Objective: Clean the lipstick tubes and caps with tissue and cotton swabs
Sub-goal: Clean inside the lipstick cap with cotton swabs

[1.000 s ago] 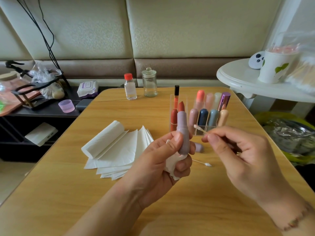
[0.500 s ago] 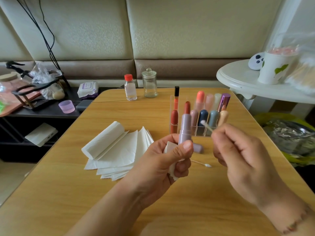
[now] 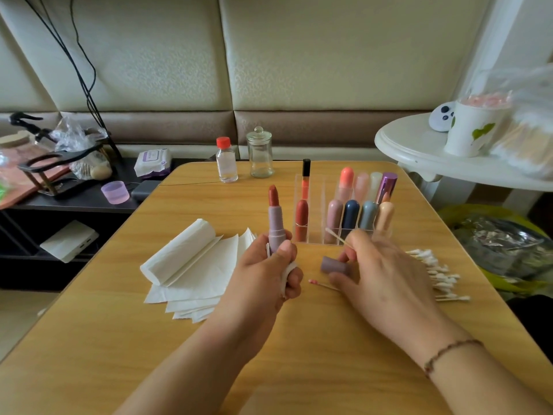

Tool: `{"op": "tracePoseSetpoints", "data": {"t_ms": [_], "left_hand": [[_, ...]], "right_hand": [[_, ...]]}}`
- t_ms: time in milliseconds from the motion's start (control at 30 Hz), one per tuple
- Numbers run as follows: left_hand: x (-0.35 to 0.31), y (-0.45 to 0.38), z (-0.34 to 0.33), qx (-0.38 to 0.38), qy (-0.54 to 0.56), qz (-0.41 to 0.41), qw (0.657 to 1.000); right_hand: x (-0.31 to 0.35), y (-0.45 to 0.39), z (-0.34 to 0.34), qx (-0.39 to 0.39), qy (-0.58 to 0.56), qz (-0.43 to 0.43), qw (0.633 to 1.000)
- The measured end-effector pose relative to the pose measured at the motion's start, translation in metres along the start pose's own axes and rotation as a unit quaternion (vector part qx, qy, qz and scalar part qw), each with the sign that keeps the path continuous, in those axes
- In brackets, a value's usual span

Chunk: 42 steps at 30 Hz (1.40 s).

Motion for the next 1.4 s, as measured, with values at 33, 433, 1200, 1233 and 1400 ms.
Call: {"op": "tracePoseSetpoints", "data": {"t_ms": [33, 433, 1200, 1233, 1400], "left_hand": [[-0.001, 0.000, -0.001, 0.005, 0.006, 0.002, 1.000], [-0.007, 0.011, -0.020, 0.207, 0.014, -0.040, 0.977], [0.004, -0.002, -0.011, 0.224, 0.198, 0.068, 0.952], [0.004, -0.002, -0.011, 0.222, 0.198, 0.072, 0.952], [0.003, -0.002, -0.010, 0.183, 0.138, 0.058, 0.972]], "right_hand": [[-0.001, -0.001, 0.000, -0.006, -0.034, -0.004, 0.999], [0.018, 0.009, 0.027, 0.006, -0.665, 0.033, 0.746], [0.001, 0.020, 0.057, -0.133, -0.240, 0.210, 0.938], [0.003, 0.021, 0.060, -0.127, -0.232, 0.212, 0.941], [0.006, 0.023, 0.066, -0.110, -0.222, 0.184, 0.951]]}}
Point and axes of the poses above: each hand's wrist, its own y-axis away from the middle knuckle, its own z-axis out of the back of the hand, x = y × z, the point moved 3 cm from there along -y, towards the middle knuckle, and after that the axes turned 3 degrees about x, right-handed, at the moved point
